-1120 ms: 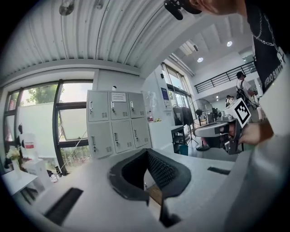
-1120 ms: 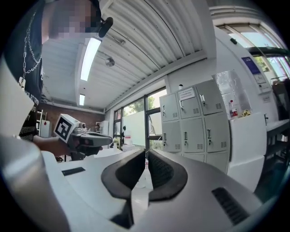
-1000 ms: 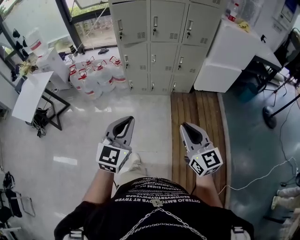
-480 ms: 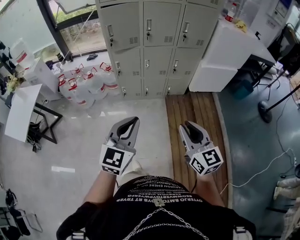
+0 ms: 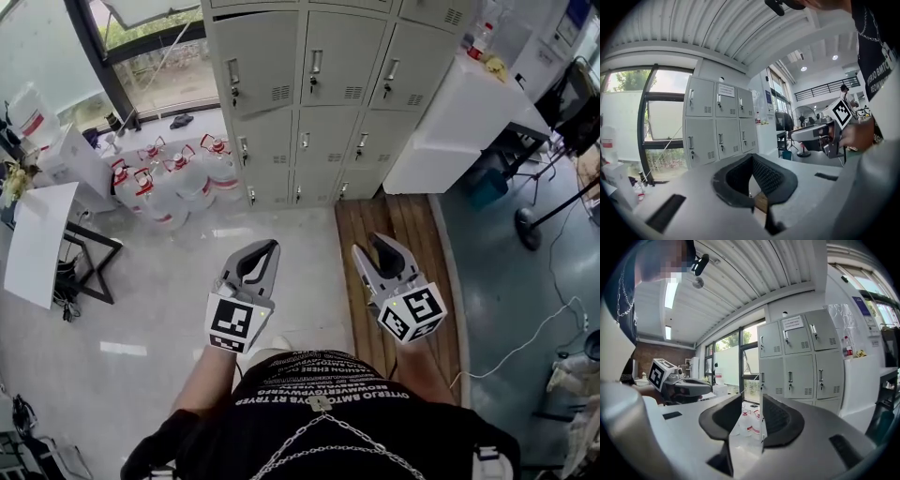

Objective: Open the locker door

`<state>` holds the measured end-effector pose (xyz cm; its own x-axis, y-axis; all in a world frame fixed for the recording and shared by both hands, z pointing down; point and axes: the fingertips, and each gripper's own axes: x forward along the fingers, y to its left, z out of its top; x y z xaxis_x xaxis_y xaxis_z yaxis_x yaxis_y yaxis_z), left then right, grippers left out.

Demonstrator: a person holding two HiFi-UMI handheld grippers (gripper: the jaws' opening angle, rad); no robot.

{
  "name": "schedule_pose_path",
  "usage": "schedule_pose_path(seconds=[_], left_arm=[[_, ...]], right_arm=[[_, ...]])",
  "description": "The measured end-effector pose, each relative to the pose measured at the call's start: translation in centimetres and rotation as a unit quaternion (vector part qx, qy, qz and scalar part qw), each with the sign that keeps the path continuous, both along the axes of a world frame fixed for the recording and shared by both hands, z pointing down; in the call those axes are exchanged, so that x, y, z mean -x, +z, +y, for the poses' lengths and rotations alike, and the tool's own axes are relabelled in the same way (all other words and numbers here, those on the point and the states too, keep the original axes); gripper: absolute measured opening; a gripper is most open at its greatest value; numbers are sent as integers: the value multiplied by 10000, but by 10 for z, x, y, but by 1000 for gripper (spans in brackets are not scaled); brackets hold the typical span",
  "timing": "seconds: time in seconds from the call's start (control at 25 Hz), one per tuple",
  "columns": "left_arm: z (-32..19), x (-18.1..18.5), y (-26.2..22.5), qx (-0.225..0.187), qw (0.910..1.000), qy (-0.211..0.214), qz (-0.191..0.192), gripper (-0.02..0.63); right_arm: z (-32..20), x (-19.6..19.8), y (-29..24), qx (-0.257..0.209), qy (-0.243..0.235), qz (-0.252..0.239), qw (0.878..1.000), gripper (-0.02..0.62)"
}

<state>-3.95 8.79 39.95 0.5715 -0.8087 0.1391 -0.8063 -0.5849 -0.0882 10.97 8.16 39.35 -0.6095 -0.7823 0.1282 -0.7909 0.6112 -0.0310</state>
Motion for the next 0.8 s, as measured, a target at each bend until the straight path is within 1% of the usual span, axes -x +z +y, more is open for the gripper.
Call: schedule_pose_path(seconds=[0.16, 0.32, 0.44, 0.52, 0.68, 0.8], left_arm=[[-19, 23, 2, 66, 9999, 69, 78, 0], [-27, 27, 10, 91, 9995, 295, 38, 0], [-32, 27, 13, 73, 9993, 343, 83, 0], [-35, 21, 16, 132, 9990, 413, 99, -1], [-37, -8, 20, 188, 9973, 713, 39, -1], [-39, -25, 24, 172, 9966, 800, 4, -1]], right_arm=[[-20, 31, -8, -14, -9, -84, 10000, 117], [-27, 44, -6, -14, 32, -108, 9999, 121], [-29, 39, -2, -11, 155, -85, 9998, 124], [-31, 31, -3, -9, 254, -145, 9996, 124], [-34, 8, 6, 125, 416, -291, 9986, 124], [-45, -5, 20, 227, 416, -408, 9980, 124]])
